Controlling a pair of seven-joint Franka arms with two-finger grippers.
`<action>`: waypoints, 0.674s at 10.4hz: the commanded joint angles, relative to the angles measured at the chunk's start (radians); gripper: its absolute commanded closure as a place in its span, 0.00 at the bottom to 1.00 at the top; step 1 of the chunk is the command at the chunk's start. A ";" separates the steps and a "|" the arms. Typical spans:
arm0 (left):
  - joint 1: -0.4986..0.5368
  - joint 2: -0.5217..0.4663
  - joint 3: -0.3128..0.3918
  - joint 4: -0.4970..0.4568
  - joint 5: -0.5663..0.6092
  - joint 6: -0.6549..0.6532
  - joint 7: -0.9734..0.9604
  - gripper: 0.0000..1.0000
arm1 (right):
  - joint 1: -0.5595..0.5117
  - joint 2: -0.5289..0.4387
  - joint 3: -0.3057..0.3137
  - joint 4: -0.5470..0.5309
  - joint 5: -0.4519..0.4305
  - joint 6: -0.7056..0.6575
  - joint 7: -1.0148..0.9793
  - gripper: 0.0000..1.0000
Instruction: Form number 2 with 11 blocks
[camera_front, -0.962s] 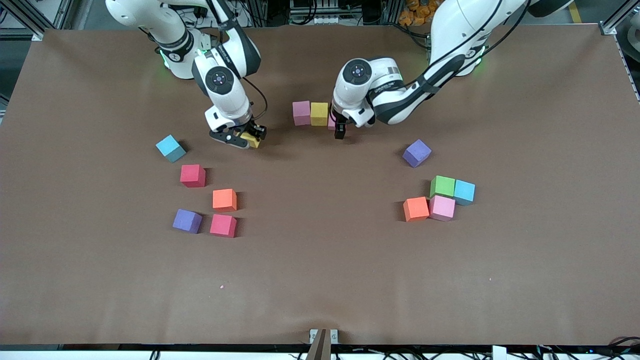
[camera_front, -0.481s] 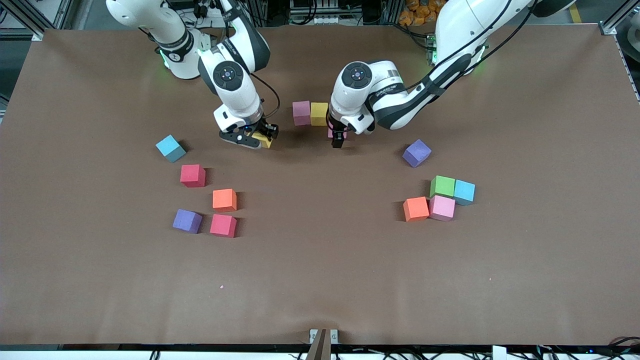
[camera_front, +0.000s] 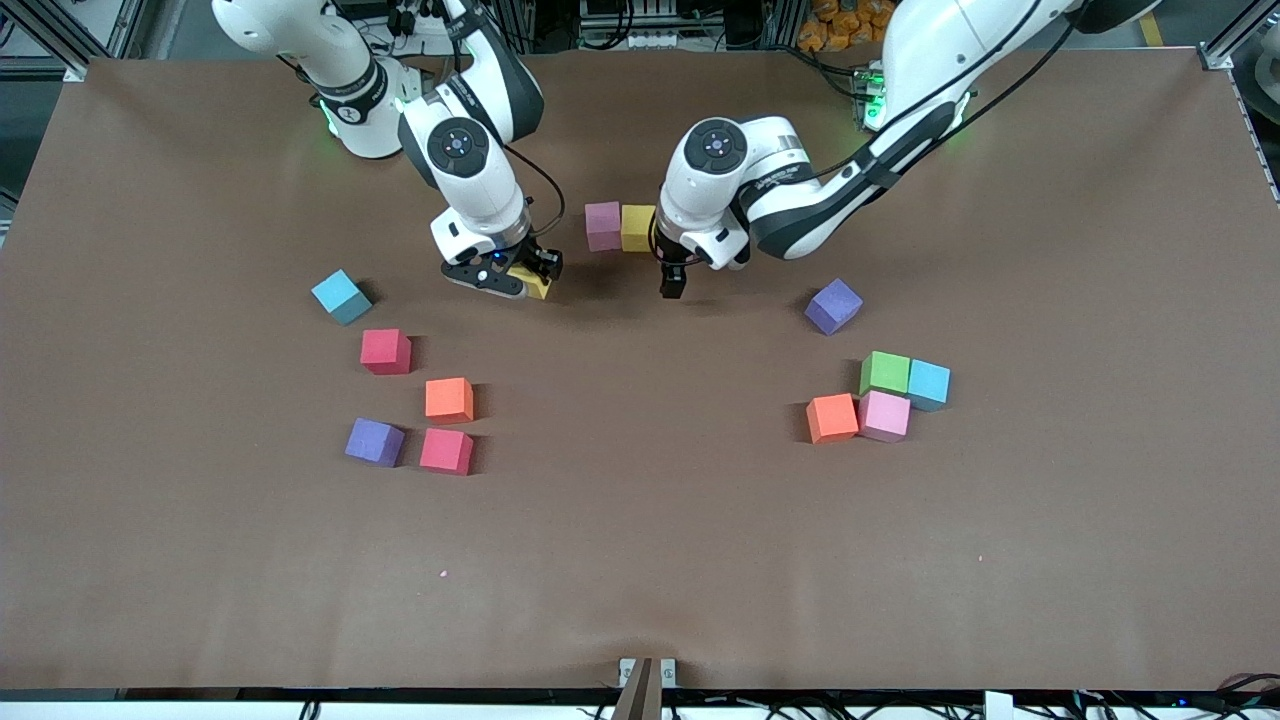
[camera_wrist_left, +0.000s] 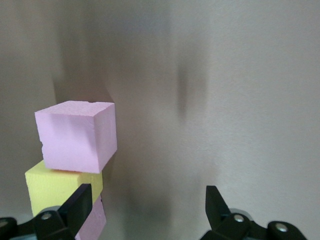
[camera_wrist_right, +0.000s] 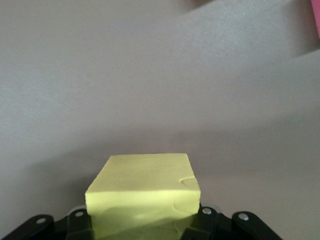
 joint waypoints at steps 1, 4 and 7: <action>0.063 -0.010 -0.061 0.038 0.029 -0.083 -0.122 0.00 | 0.008 0.024 0.001 0.080 0.014 -0.062 0.026 0.69; 0.106 -0.010 -0.061 0.118 0.009 -0.174 0.098 0.00 | 0.051 0.129 0.010 0.204 0.015 -0.106 0.041 0.69; 0.183 -0.002 -0.050 0.187 0.009 -0.258 0.400 0.00 | 0.085 0.264 0.044 0.336 0.020 -0.104 0.119 0.69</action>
